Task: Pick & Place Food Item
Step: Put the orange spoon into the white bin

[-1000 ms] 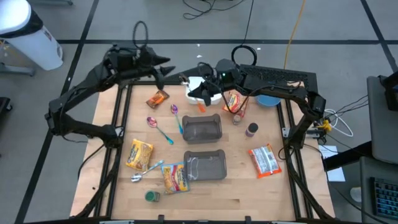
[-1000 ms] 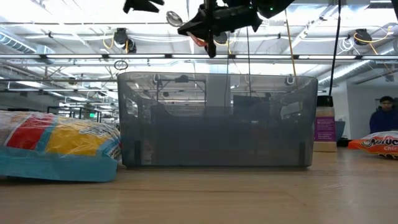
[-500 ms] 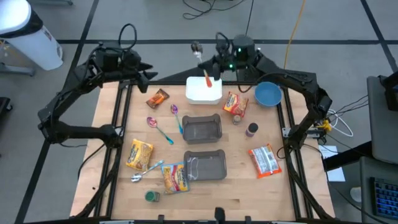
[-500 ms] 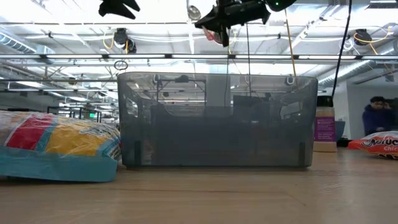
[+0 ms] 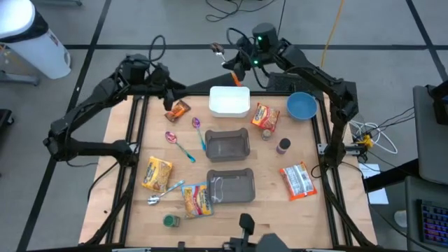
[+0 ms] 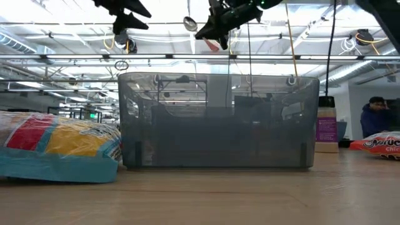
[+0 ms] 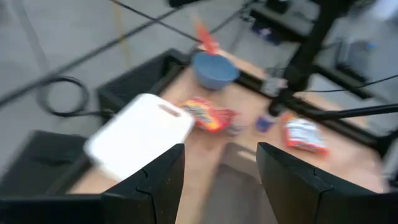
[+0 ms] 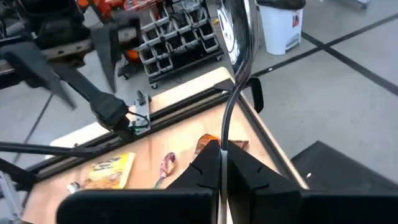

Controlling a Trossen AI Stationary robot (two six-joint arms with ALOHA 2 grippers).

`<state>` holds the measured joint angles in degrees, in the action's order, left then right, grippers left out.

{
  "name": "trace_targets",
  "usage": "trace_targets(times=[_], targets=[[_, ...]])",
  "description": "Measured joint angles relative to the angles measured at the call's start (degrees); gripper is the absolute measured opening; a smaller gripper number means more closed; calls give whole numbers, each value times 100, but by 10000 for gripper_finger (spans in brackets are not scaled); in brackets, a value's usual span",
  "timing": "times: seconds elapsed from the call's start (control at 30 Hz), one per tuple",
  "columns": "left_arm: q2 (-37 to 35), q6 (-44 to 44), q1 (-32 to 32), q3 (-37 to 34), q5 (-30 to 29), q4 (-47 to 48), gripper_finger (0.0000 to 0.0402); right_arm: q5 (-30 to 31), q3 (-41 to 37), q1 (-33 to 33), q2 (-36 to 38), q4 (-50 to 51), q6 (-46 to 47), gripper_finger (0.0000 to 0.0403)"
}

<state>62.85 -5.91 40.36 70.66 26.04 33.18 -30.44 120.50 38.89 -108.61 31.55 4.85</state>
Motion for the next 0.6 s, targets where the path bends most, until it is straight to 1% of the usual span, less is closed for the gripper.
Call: trace_targets(times=[0.07, 0.13, 0.27, 0.43, 0.6], targets=[[-2, -240, -15, -275, 366, -408, 209, 5, 94, 13, -148, 262, -158, 0], [0, -506, -54, -557, 610, -881, 209, 14, 106, 20, -307, 336, -327, 0], [0, -964, -161, -967, 716, -1642, 209, 36, 107, 22, -559, 564, -642, 0], [0, -1143, -295, -1076, 717, -1815, 209, 61, 116, 18, -799, 660, -844, 0], [-2, -1208, -447, -1076, 710, -1922, 209, 346, 116, 45, -1040, 635, -882, 0]])
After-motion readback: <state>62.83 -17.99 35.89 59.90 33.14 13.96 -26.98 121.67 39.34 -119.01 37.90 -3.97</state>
